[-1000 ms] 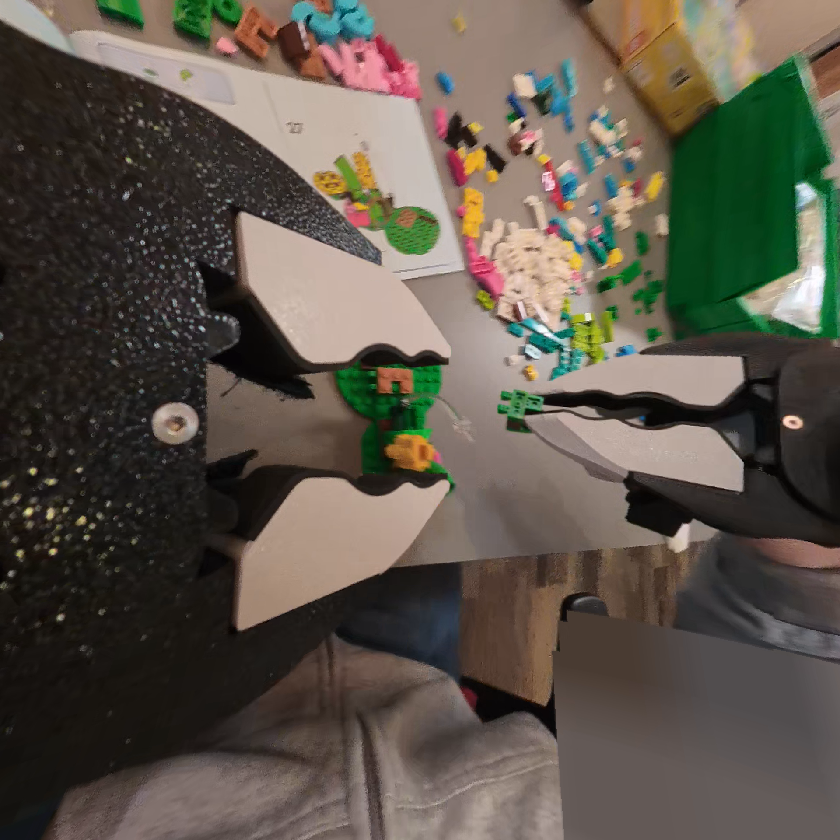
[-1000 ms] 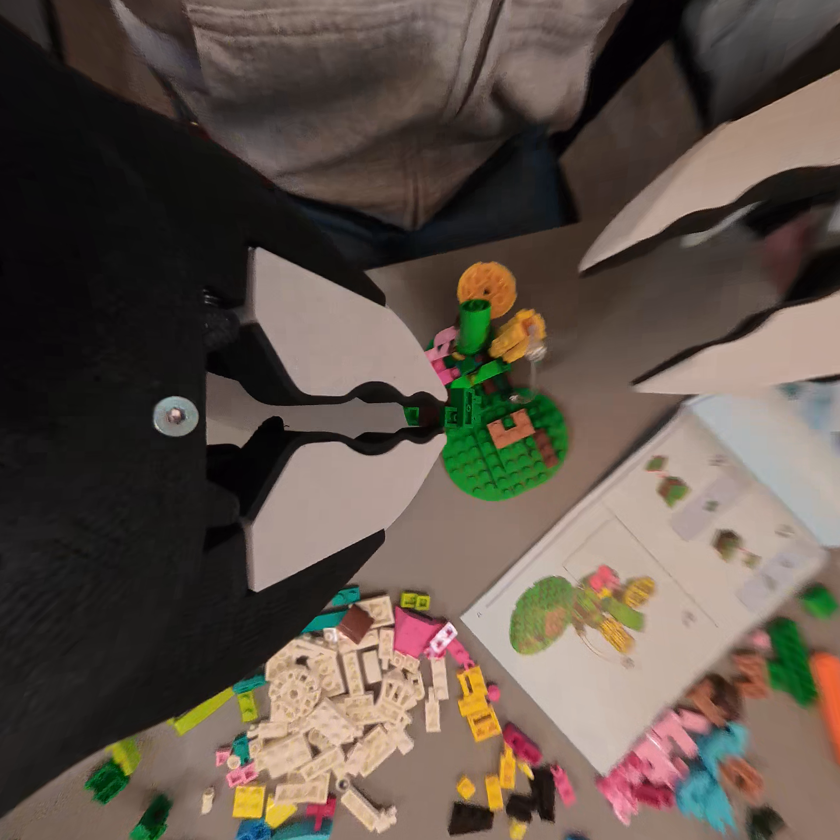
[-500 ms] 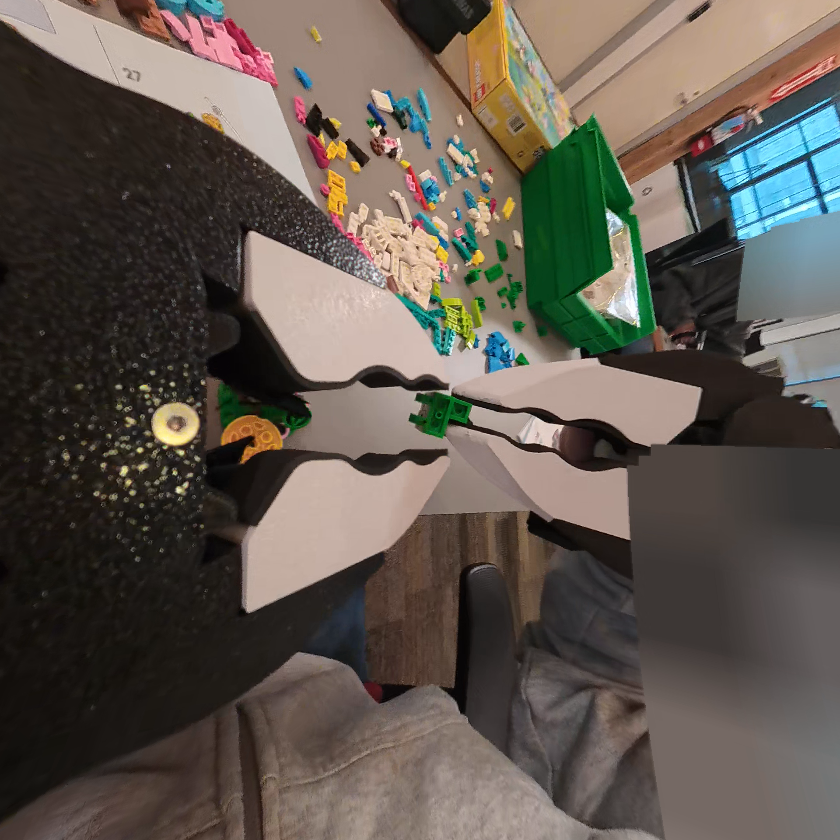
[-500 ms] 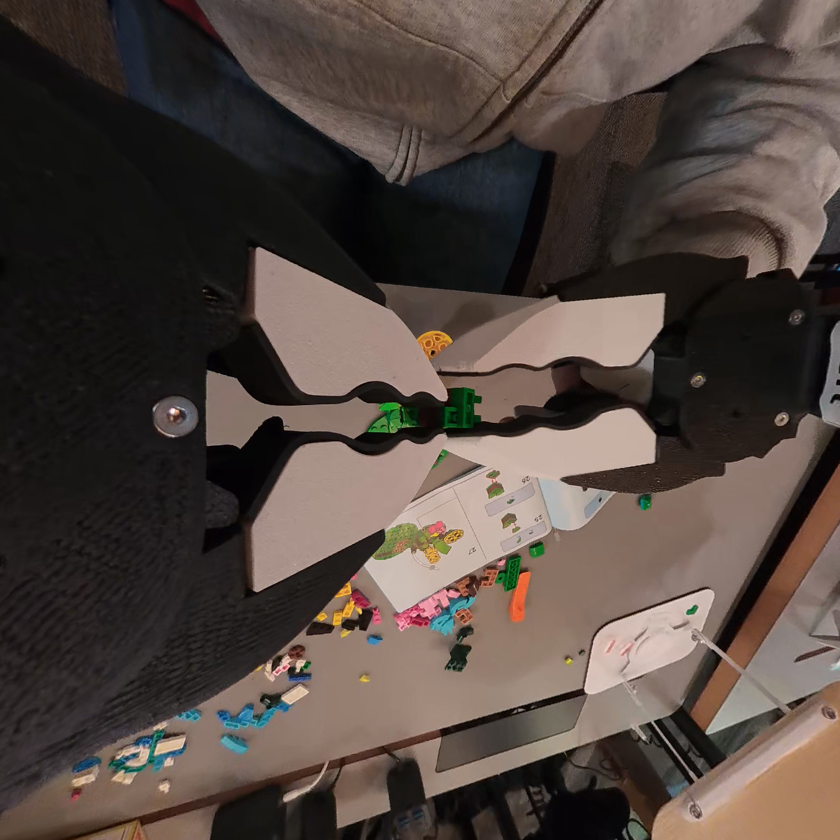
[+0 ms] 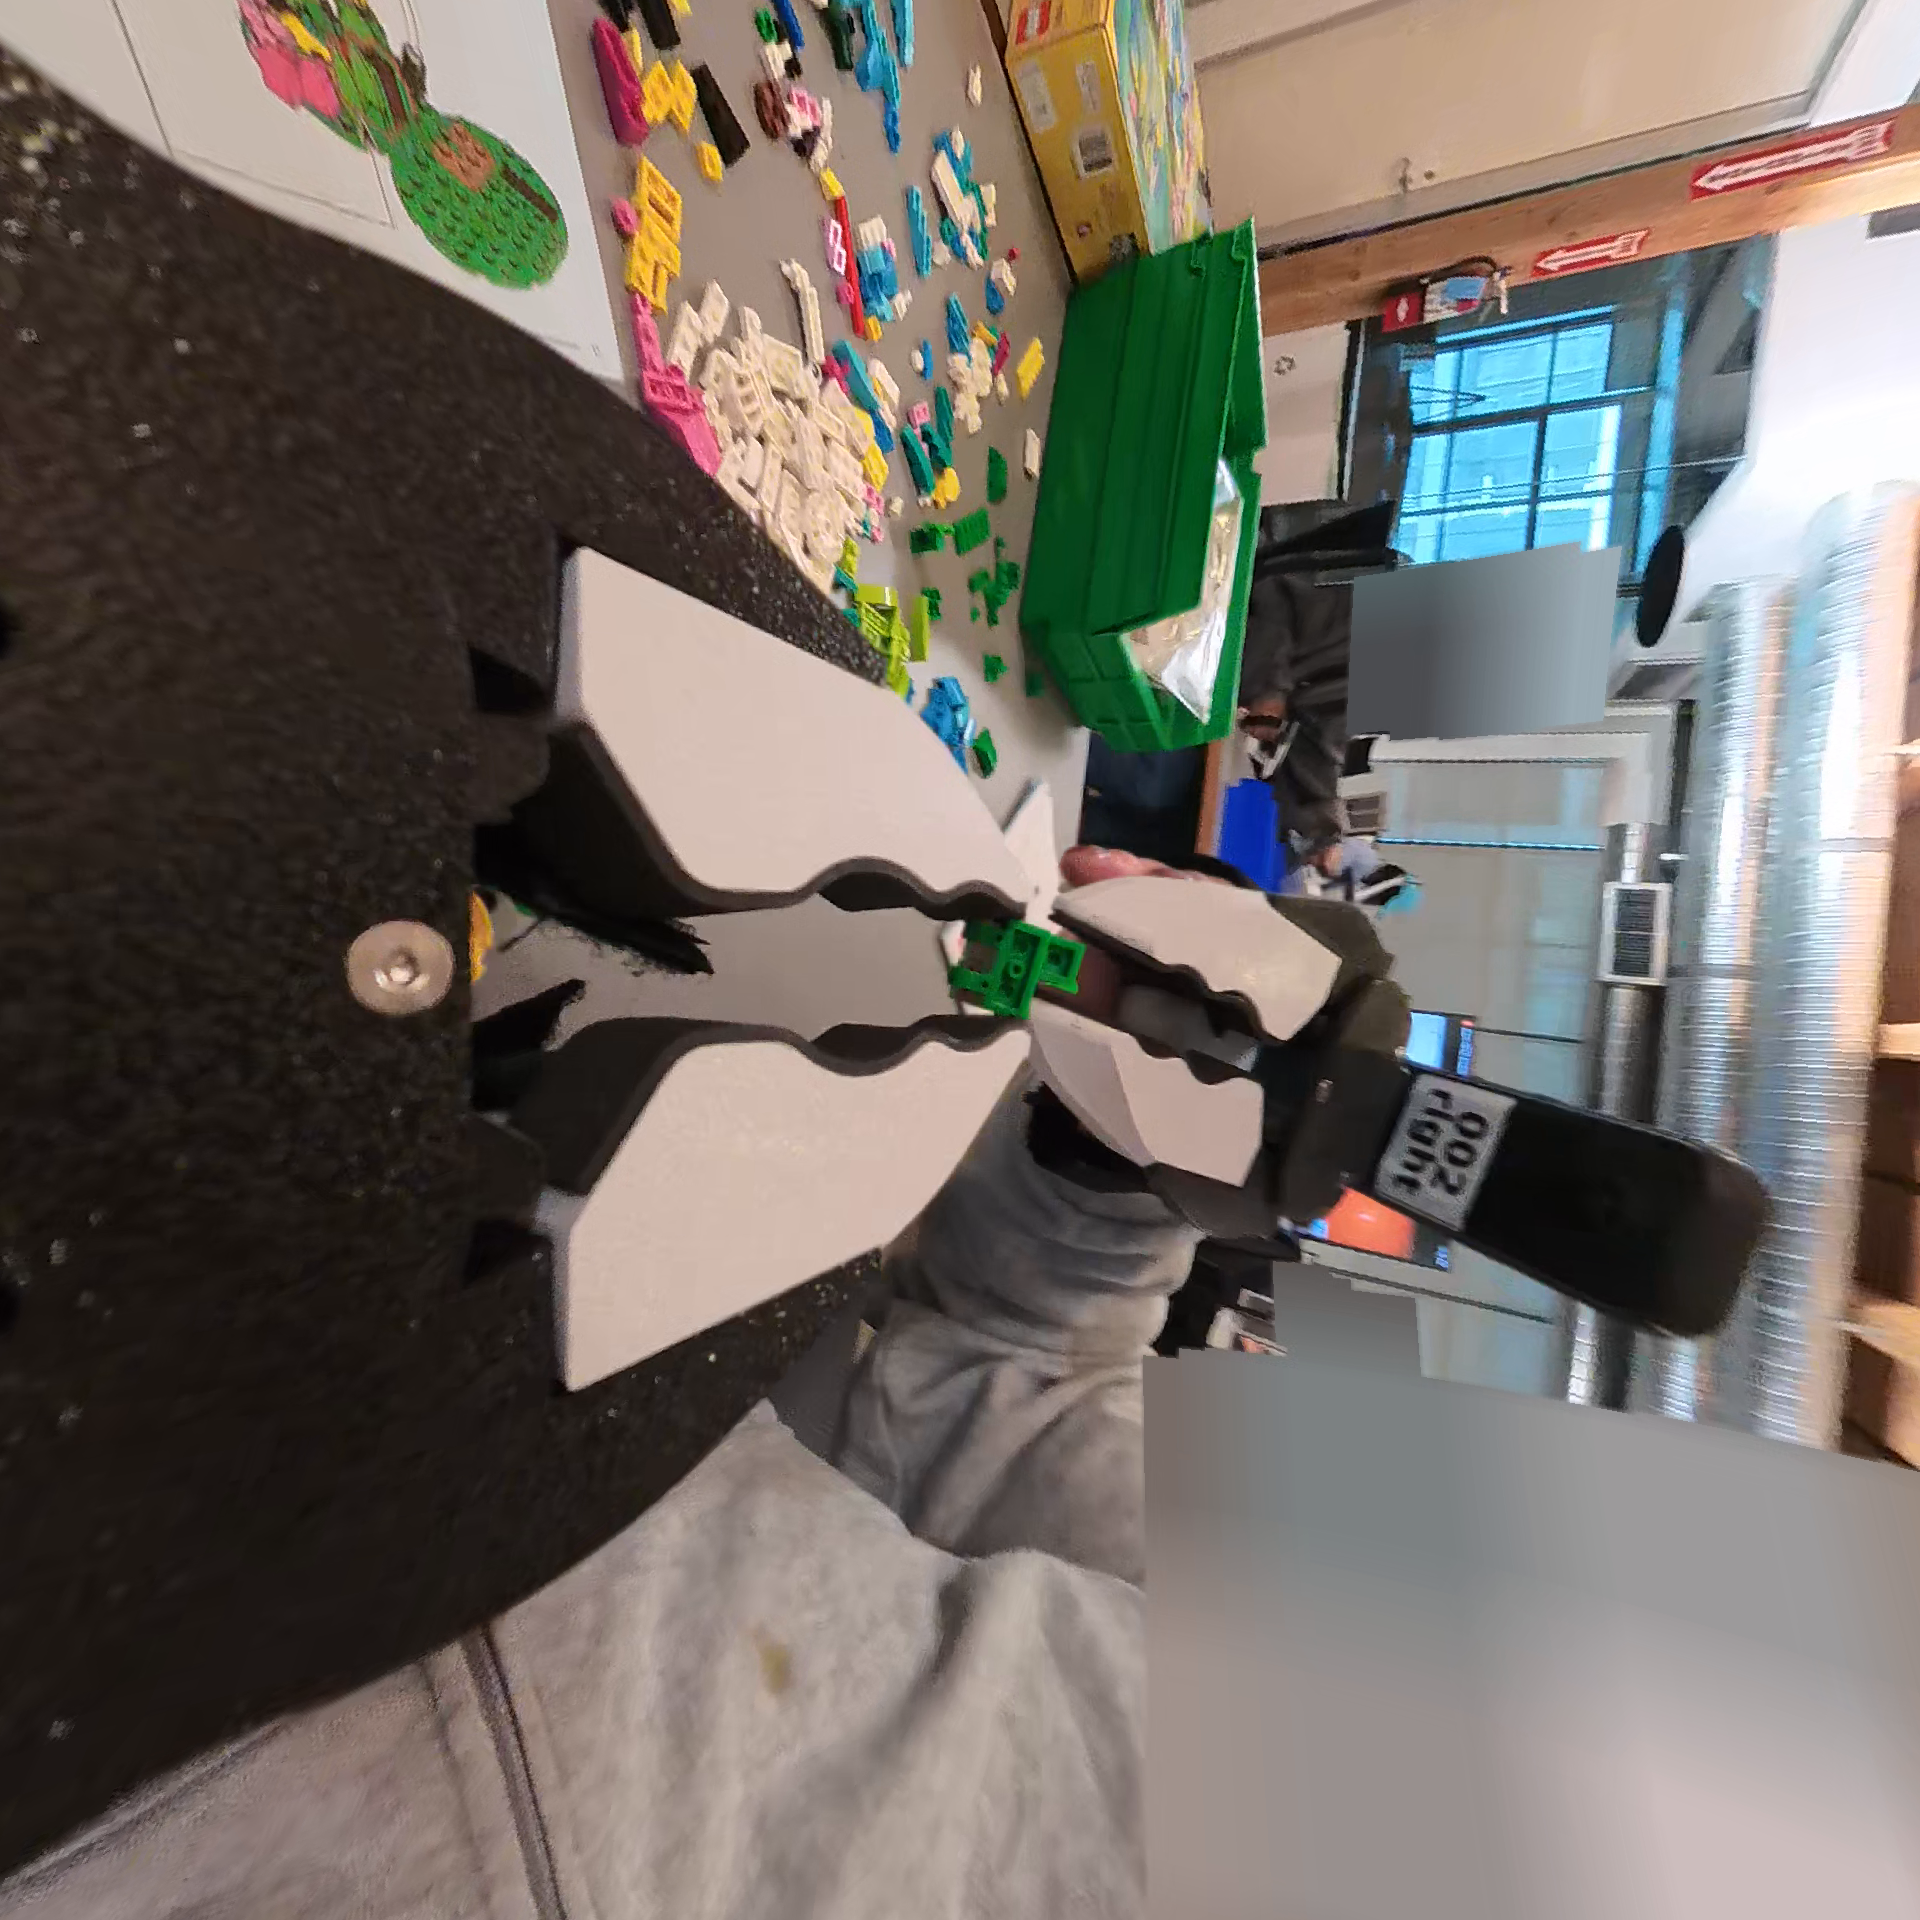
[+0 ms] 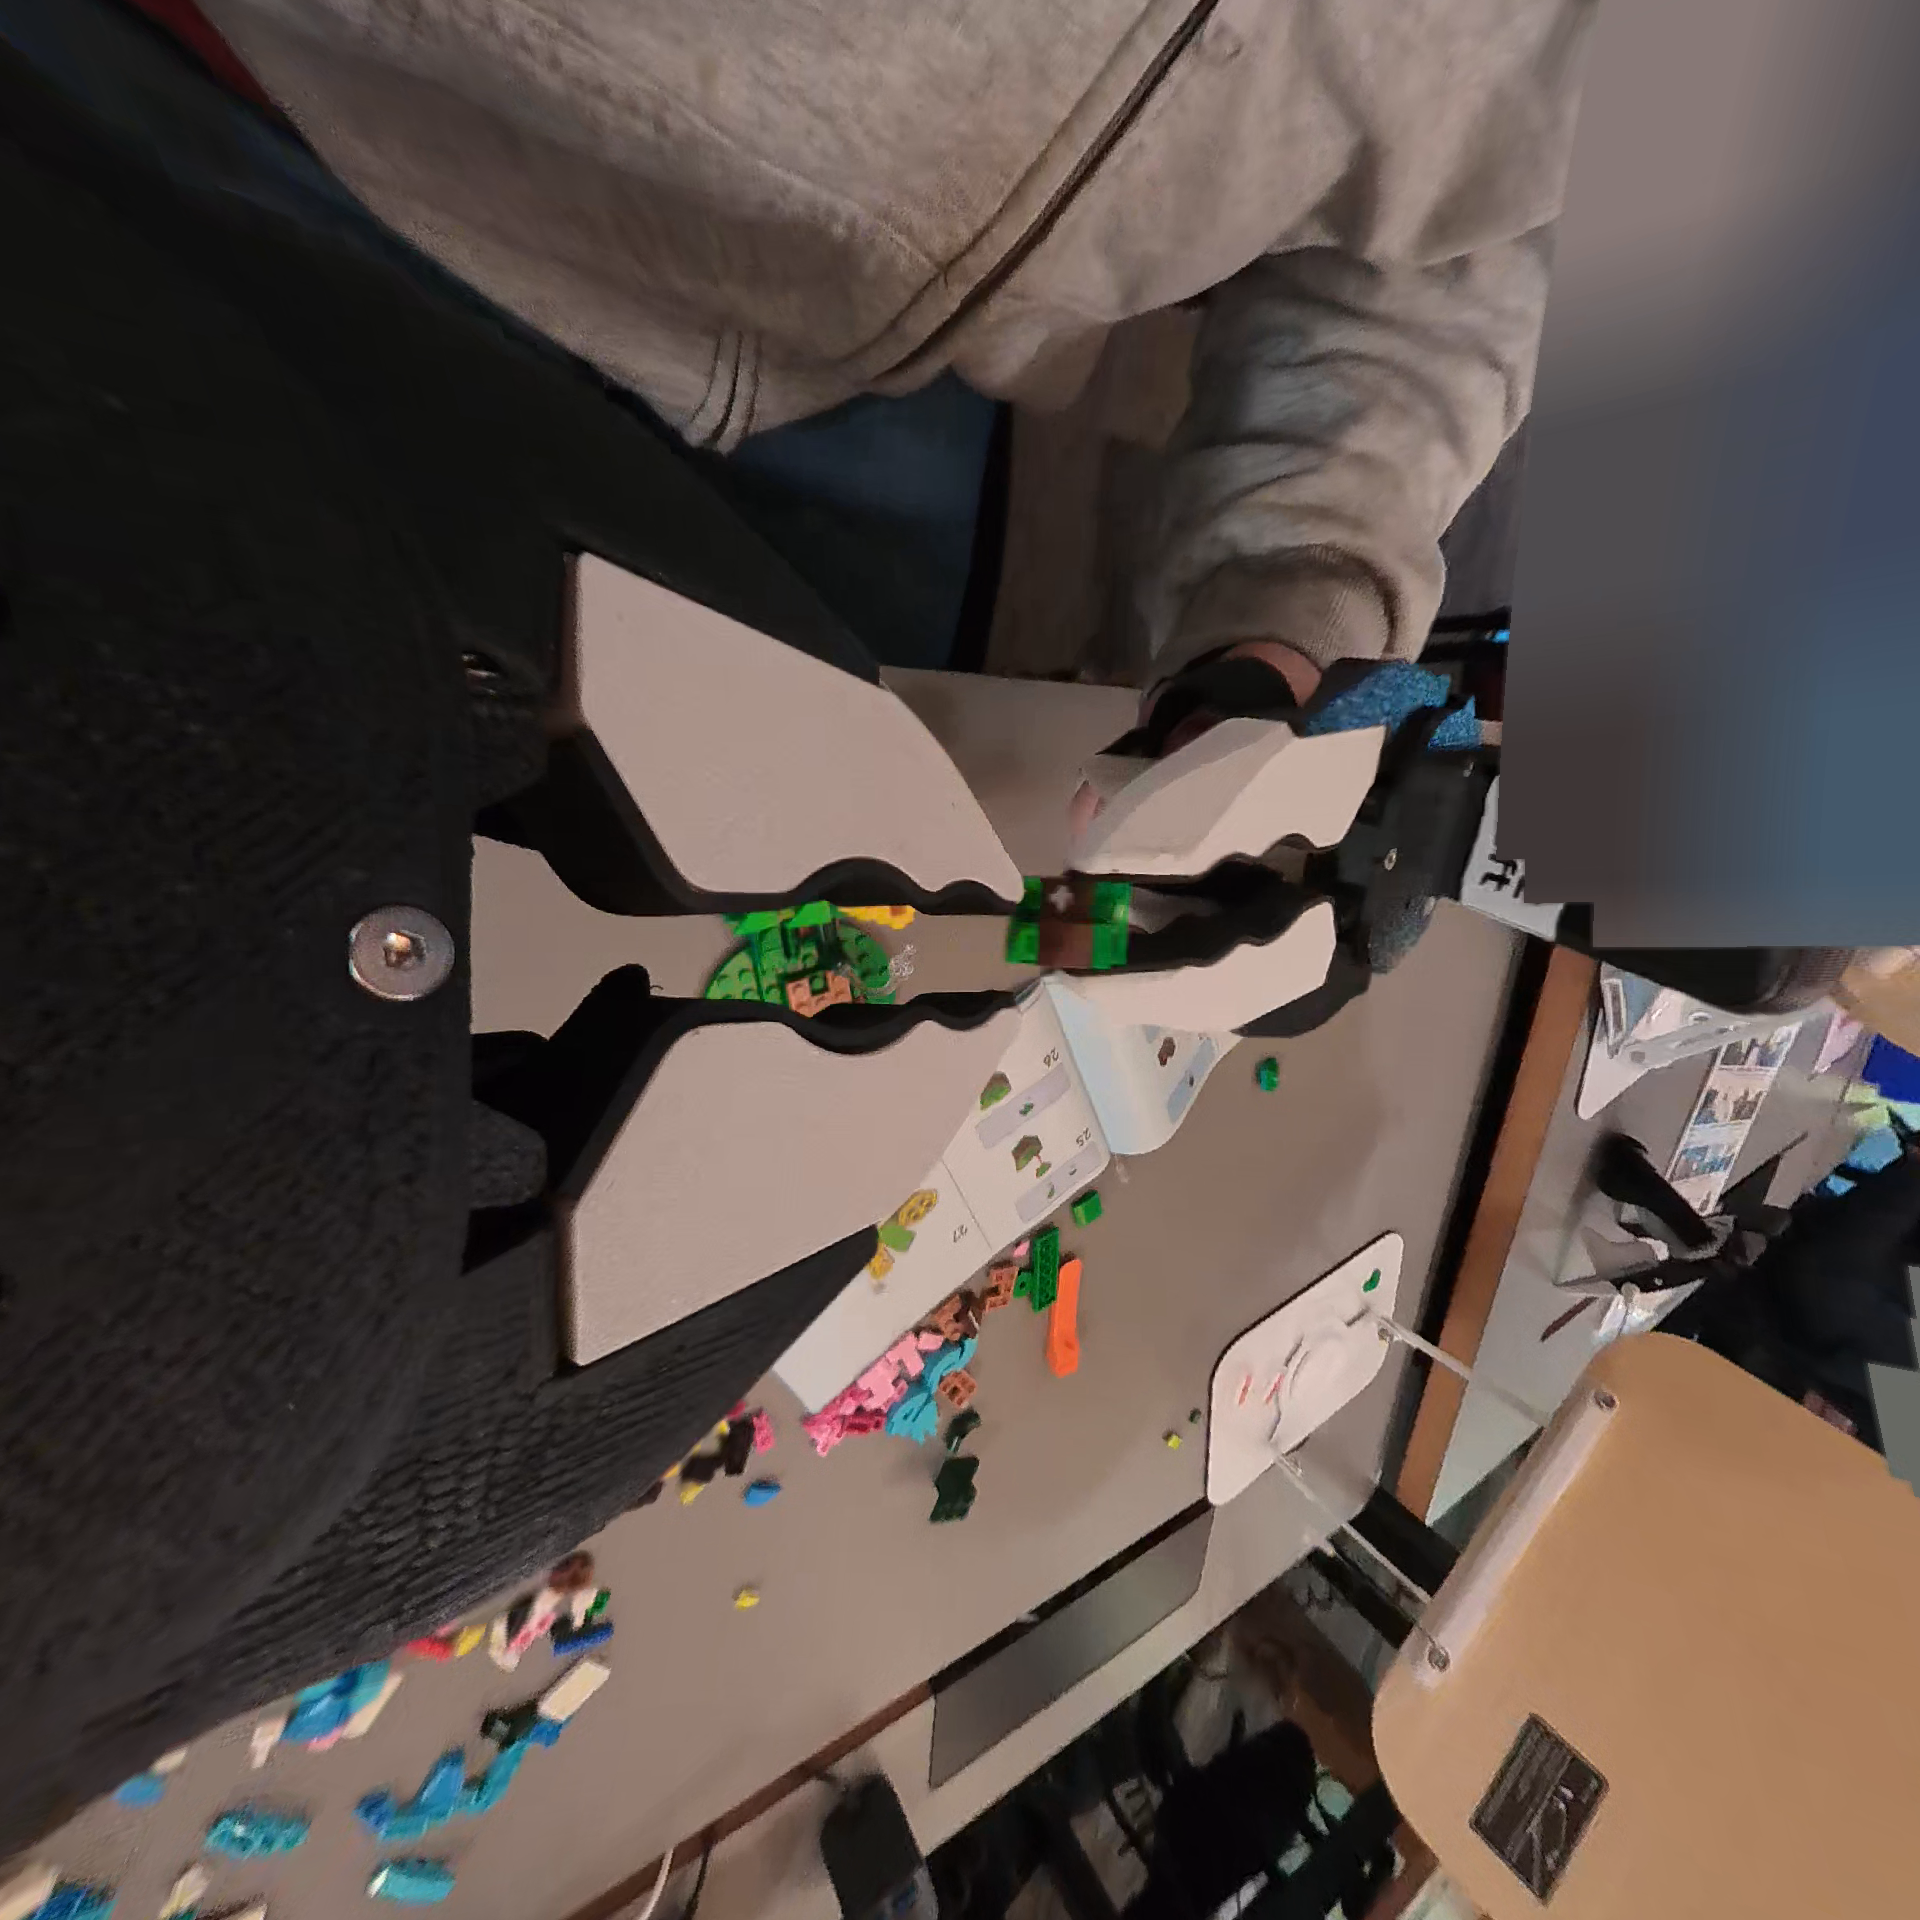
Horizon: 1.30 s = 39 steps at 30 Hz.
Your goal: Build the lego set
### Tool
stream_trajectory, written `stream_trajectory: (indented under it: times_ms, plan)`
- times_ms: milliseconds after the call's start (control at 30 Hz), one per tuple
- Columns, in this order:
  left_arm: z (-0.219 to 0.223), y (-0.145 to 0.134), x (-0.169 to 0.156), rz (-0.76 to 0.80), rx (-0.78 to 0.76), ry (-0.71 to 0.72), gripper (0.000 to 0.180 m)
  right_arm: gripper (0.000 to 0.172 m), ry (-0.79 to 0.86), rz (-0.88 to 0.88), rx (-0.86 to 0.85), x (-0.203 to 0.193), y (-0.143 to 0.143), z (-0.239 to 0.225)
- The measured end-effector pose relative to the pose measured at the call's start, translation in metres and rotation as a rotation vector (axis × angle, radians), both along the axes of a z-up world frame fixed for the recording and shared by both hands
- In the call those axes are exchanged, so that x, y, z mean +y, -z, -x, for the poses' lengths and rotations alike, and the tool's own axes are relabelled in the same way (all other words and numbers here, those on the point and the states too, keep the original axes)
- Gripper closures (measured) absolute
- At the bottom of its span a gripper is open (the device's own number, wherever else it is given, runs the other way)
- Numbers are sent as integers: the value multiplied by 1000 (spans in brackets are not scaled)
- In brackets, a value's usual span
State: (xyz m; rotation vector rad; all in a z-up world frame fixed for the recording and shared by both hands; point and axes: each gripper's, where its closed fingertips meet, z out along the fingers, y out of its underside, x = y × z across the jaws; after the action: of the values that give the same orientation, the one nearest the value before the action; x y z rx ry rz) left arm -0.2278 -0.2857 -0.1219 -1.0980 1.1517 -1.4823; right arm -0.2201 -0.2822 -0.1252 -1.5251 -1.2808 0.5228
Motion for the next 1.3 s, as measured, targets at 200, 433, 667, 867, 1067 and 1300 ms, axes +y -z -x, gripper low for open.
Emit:
stream_trajectory:
  times_ms: [200,433,667,867,1067,1300]
  plan:
    - [4,-4,4,53,-38,11,164,157,-21,57,47,-1,2,4]
    - [2,-3,1,65,-46,32,164,156,-47,99,93,-3,-3,8]
    - [5,-8,-2,113,-102,72,164,164,-60,150,175,-3,-8,9]
    - [6,-11,-3,123,-137,77,164,165,-92,207,245,-5,-11,12]
    - [7,-13,-2,137,-171,74,164,163,-108,245,306,-4,-13,12]
    - [10,-20,0,140,-243,44,164,160,-121,286,428,-2,-22,13]
